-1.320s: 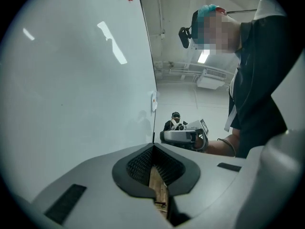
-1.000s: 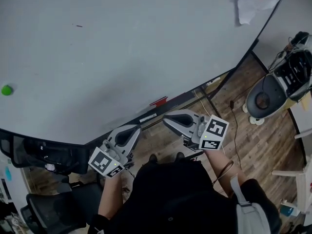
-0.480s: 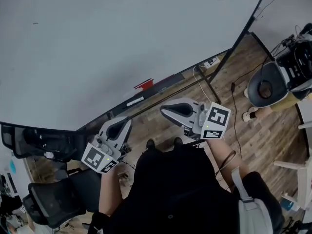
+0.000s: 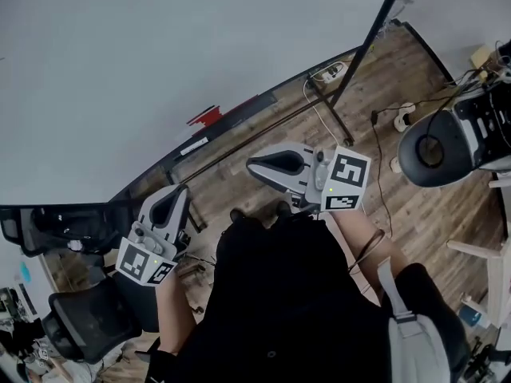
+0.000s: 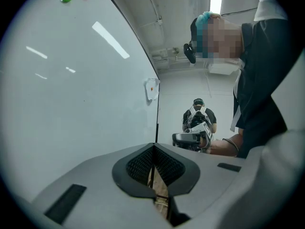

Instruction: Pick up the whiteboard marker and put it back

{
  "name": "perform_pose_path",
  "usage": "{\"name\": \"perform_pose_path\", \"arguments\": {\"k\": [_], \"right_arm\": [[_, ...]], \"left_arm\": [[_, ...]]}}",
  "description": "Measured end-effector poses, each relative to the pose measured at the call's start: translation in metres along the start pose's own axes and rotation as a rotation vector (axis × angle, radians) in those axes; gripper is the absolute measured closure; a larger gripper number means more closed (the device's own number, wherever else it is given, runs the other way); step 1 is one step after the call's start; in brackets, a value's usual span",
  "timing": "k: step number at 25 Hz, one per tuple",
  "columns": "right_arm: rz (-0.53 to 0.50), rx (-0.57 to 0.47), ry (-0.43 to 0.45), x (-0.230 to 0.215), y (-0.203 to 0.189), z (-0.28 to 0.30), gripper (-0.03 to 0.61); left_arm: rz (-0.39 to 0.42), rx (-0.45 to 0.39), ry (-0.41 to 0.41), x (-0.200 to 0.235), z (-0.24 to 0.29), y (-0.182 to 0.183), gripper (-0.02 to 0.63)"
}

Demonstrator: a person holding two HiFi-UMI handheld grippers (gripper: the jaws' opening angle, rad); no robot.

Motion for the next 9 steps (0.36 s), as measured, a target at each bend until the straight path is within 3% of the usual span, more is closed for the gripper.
{"name": "perform_pose_path", "arguments": {"k": [9], "right_arm": [[0.009,-0.022,0.061,-0.012,0.0,-0.003,0.56]], "left_arm": [[0.012,0.023,0.021,-0.013,0.015,0.002,0.601]]}}
Point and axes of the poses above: the fingertips, and each gripper's own axes: z forward along the fingers, x to its left, y out of its top, the point moved 3 cm from there along -z, backward along the fingers, and after that the axes turned 1 degree about -y, right-handed, at the moved point
